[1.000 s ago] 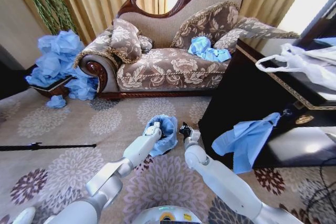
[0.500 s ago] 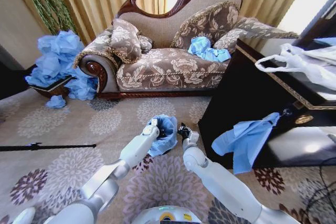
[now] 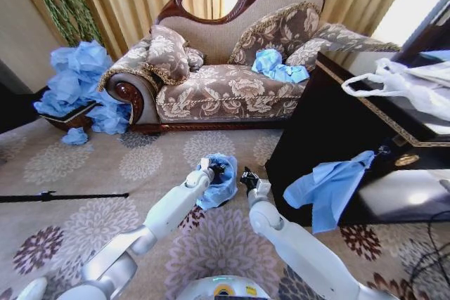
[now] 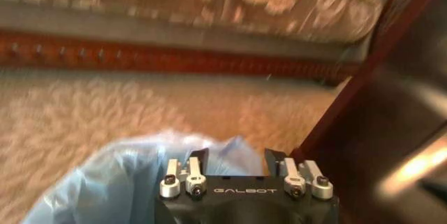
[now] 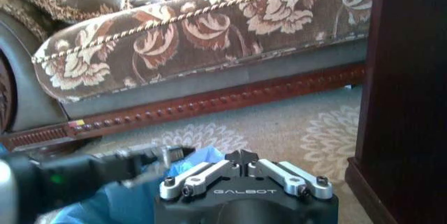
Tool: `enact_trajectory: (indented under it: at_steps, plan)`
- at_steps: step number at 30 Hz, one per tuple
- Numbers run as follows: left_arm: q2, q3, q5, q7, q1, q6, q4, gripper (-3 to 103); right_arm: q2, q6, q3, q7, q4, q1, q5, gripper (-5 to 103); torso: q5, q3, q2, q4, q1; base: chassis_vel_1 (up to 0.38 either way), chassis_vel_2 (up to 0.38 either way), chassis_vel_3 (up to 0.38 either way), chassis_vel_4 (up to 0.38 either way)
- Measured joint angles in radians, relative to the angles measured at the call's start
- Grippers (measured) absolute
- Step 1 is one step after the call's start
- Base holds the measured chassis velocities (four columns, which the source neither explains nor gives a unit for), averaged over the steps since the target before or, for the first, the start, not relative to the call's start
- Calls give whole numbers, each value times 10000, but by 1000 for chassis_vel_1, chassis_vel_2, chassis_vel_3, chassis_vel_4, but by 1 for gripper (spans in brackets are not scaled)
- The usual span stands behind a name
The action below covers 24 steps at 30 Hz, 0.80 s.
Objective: Place a garbage bag over the trash bin.
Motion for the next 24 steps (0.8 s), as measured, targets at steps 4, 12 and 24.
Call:
enact_trajectory:
  at_steps: [4, 12, 24]
  plan:
    - [539, -196, -403, -453, 204, -111, -1387, 76, -142, -36, 359, -326, 303, -428, -201, 0, 1, 0, 0, 3, 0, 0, 0, 0, 0]
    - [1807, -1076, -1058, -1049, 905, -119, -3663, 97, -483, 96, 867, -923, 1137, -1262, -865, 0, -1, 0, 1, 0, 1, 0, 0, 0, 0]
    - [4068, -3102, 3723, -530, 3678, -377, -6291, 100, -833, 787, 4059, -3510, 1923, -3987, -3609, 0, 0, 0, 1, -8, 0, 0, 0, 0, 0]
